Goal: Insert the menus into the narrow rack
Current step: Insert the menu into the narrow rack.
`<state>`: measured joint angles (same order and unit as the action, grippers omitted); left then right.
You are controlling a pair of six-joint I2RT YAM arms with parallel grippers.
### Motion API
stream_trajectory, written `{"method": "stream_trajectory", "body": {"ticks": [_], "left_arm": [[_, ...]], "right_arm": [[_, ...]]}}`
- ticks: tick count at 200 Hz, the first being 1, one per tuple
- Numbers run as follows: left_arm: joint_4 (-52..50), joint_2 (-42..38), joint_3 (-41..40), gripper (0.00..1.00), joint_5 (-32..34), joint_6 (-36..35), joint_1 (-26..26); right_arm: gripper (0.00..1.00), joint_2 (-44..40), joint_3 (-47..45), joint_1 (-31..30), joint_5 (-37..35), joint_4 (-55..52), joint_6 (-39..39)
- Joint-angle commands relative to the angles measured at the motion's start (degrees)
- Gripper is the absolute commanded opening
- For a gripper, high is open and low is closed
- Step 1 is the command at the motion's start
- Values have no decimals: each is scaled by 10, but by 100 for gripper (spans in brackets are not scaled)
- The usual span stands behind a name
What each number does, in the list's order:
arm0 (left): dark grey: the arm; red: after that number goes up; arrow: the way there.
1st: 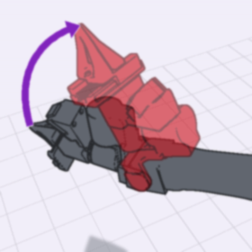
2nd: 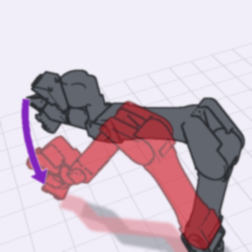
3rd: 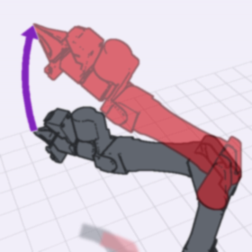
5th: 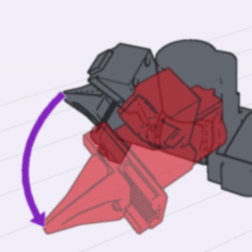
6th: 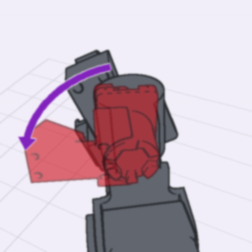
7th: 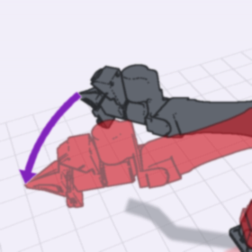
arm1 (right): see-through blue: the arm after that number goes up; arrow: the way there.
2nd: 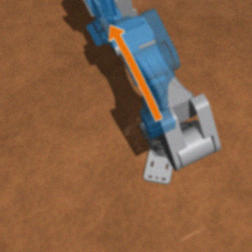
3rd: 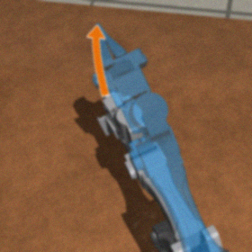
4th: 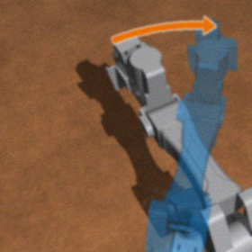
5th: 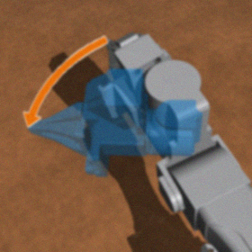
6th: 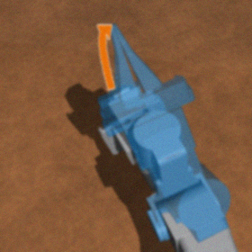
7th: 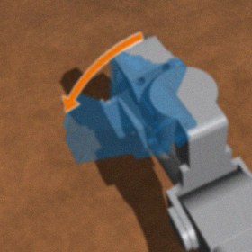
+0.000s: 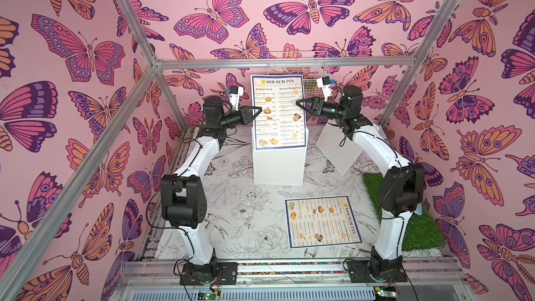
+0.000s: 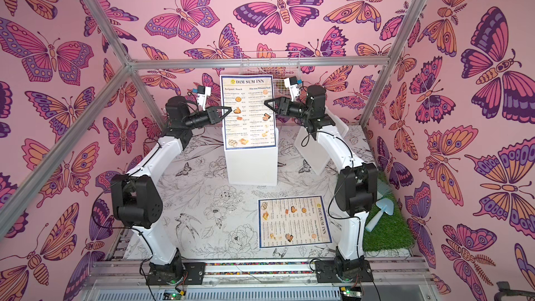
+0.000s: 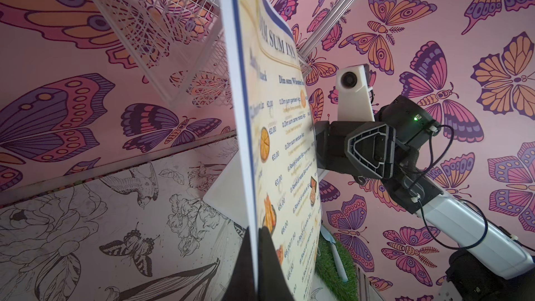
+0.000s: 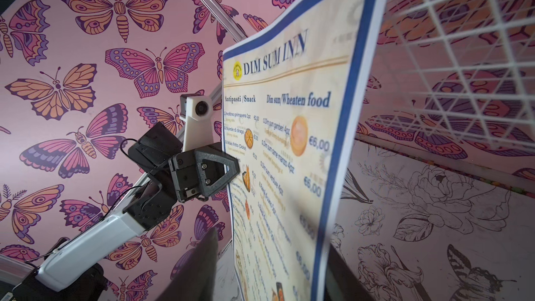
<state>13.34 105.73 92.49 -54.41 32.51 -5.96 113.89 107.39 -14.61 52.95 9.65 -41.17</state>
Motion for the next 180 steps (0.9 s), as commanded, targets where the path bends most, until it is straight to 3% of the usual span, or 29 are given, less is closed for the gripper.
{"method": "stream_trajectory", "body": {"ticks": [1,44,91,180], "left_arm": [[-6,-25,5,1,-5,-23,4],[50,-49,-21,1,3,-8,3],[116,-56,-35,1,17,31,3],[339,-9,-25,1,47,177,-11]], "right_arm": [[50,-25,0,-2,2,13,-1],[43,-53,-8,-19,-3,-46,60],[42,-98,-68,-24,-4,3,70],[43,-135,-78,-37,-23,-16,161]]}}
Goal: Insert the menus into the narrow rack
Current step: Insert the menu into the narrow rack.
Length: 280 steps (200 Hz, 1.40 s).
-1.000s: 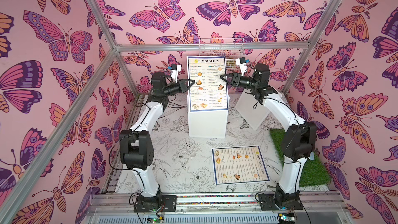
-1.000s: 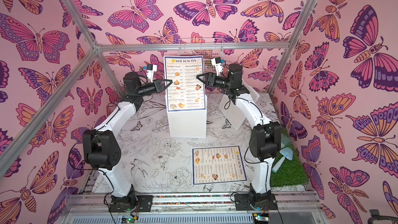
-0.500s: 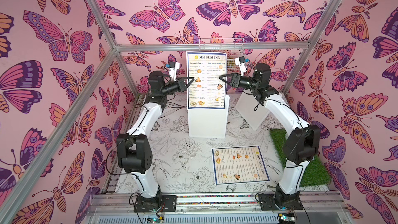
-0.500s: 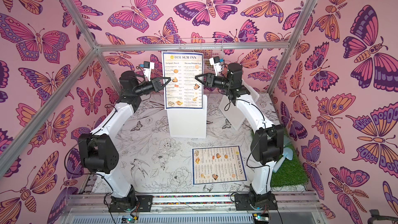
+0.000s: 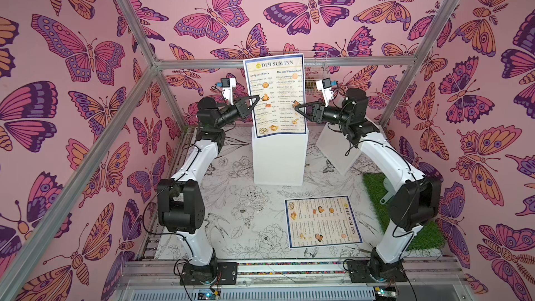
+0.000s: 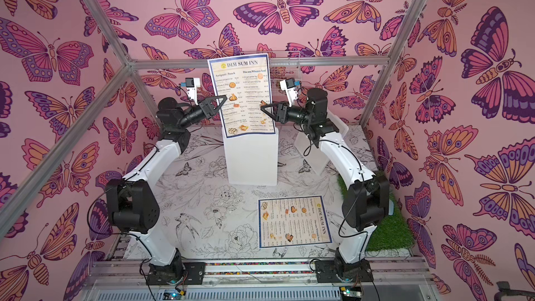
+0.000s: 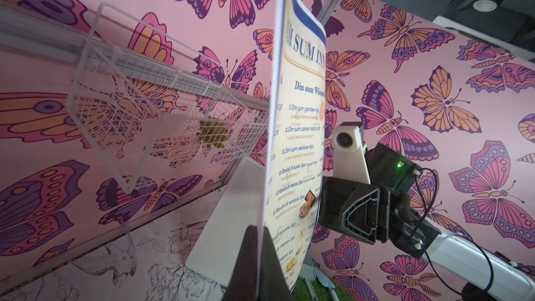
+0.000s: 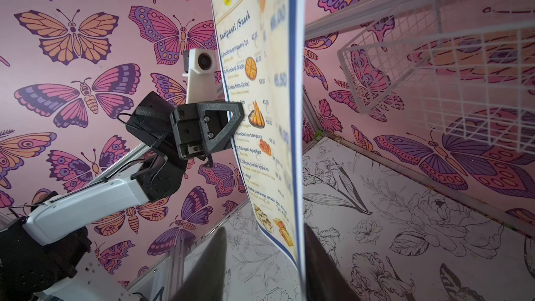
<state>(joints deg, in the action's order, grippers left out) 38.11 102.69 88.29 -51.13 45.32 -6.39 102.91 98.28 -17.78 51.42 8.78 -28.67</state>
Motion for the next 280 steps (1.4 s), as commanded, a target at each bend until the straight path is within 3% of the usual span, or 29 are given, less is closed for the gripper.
{"method": "stream_trajectory", "body": {"ticks": [1,44,110,191,280], "left_arm": [[94,22,17,1,14,51,-6],[139,55,42,1,31,77,-15],[134,115,130,1,42,79,-38],[129,153,179,1,47,81,-57],[116,145,165,1,78,76,-73]], "right_arm": [[43,-26,13,-5,-8,-8,36],[43,-36,-2,-4,-21,9,40],[43,-48,5,3,-37,2,48],[43,-53,6,27,-49,5,38],[44,-60,6,29,-45,2,41]]}}
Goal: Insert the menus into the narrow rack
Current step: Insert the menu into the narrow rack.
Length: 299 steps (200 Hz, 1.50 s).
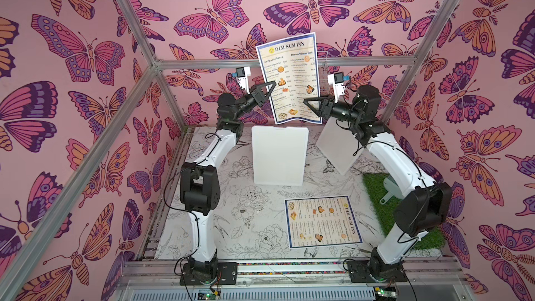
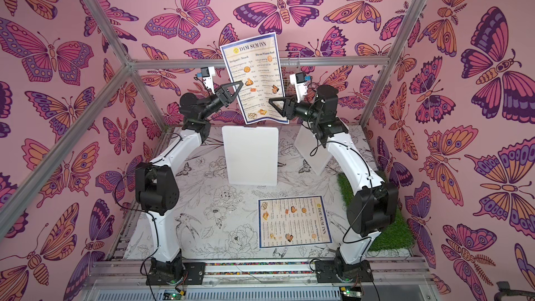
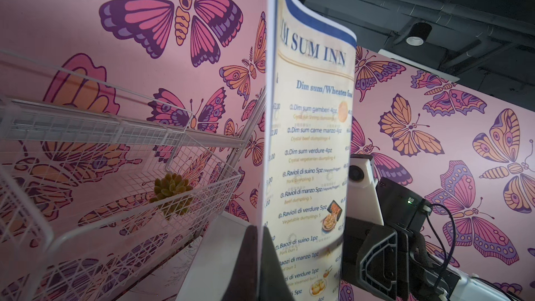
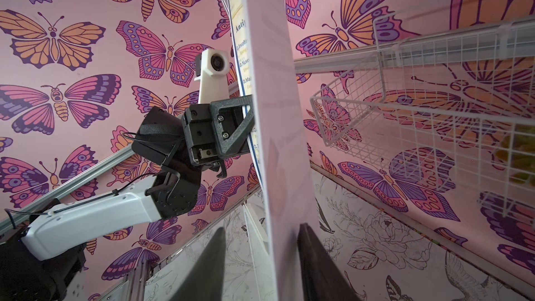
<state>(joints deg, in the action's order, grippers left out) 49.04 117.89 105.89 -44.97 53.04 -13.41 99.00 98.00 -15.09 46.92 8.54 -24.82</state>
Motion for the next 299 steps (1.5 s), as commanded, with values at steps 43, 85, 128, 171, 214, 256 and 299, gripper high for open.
{"method": "stream_trajectory", "body": {"ticks": [43,85,128,171,214,256,299], "left_arm": [[11,-22,-34,1,26,-3,-5],[12,-28,-45,1,29,-4,-5],[5,-35,-49,1,31,-10,-5],[-6,-42,-51,1,36,-18,-5],[-11,-47,-53,1,40,-18,-5],[-15,-55,-58,1,45,-18,-6],[-16,-65,-73,1,53,-19,-9]], "right_arm": [[44,-23,8,2,-2,4,2],[44,-23,8,2,-2,3,1],[44,-20,8,2,-1,7,-5],[44,-17,9,2,2,12,-11],[44,-19,8,2,1,12,-11],[44,-20,8,2,1,12,-11],[44,-21,7,2,0,11,-10]]}}
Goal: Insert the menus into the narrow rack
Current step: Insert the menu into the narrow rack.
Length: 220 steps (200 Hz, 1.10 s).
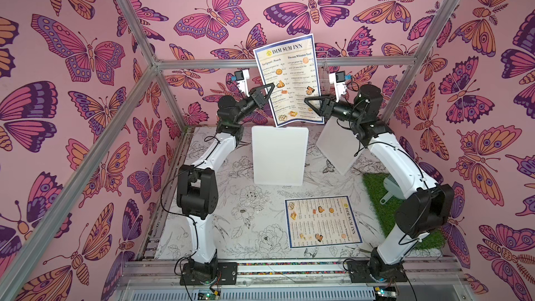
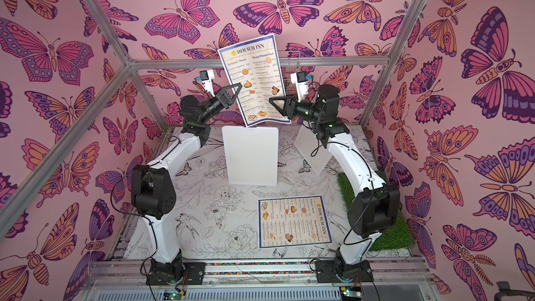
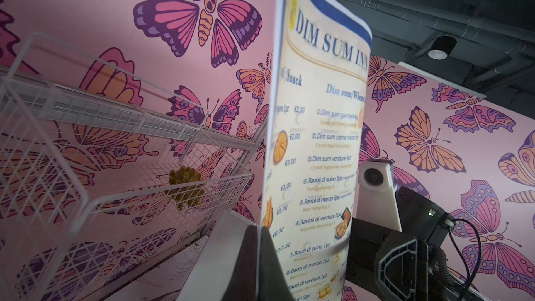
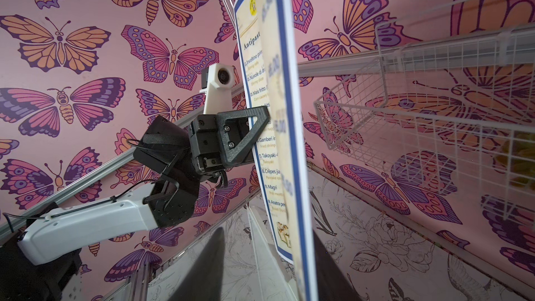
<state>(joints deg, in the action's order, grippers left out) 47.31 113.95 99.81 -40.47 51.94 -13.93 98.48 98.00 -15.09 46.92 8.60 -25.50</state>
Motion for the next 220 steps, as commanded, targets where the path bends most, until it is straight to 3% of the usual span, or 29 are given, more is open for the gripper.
{"method": "stream_trajectory", "body": {"ticks": [1,59,220], "left_arm": [[1,-27,-13,1,9,-8,-4],[5,-21,-5,0,-7,7,-6],[-44,-49,-22,0,31,-25,-9]], "right_arm": [[44,-16,7,2,0,11,-4],[44,-15,9,2,2,11,-4],[45,-8,13,0,8,13,-11]]}}
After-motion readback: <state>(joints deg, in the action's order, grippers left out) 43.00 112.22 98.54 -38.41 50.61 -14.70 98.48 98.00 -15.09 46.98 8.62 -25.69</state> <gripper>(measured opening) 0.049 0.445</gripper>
